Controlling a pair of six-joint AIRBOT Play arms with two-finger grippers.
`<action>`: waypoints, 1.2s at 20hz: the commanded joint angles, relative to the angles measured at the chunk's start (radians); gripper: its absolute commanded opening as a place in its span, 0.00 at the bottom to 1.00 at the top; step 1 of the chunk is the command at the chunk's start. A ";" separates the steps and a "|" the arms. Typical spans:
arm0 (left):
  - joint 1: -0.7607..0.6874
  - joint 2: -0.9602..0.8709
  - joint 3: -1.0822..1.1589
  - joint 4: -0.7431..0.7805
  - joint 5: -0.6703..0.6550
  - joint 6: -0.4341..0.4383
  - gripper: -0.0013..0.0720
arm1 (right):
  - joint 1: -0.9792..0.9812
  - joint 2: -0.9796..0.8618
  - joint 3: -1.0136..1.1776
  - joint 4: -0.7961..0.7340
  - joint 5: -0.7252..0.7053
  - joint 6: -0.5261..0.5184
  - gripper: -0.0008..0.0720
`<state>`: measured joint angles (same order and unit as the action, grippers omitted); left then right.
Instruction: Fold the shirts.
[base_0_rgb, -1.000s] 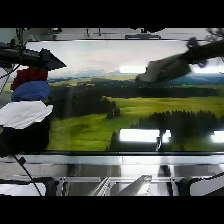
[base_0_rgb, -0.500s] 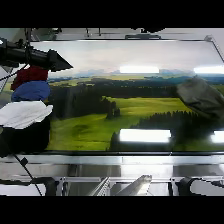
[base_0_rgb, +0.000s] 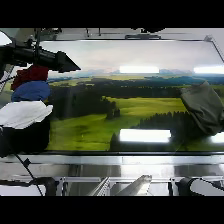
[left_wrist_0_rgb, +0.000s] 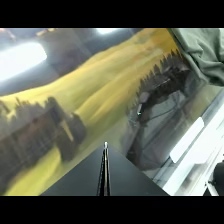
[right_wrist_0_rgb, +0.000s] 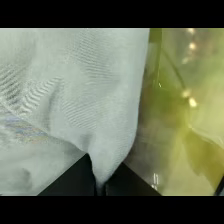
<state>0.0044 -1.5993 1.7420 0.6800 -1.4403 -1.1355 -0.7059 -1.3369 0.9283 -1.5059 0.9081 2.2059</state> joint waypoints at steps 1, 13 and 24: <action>-0.029 0.000 0.000 0.000 0.002 0.001 0.02 | -0.003 0.002 -0.026 0.003 -0.026 -0.007 0.03; -0.037 0.000 0.000 0.000 0.002 0.000 0.02 | -0.002 0.003 -0.050 0.097 0.035 0.016 0.03; -0.037 0.000 0.000 0.000 -0.001 0.000 0.02 | -0.003 0.010 -0.019 -0.052 0.472 -0.228 0.99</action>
<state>-0.0319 -1.5993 1.7420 0.6800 -1.4395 -1.1351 -0.7086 -1.3289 0.8711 -1.4830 1.2026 2.0396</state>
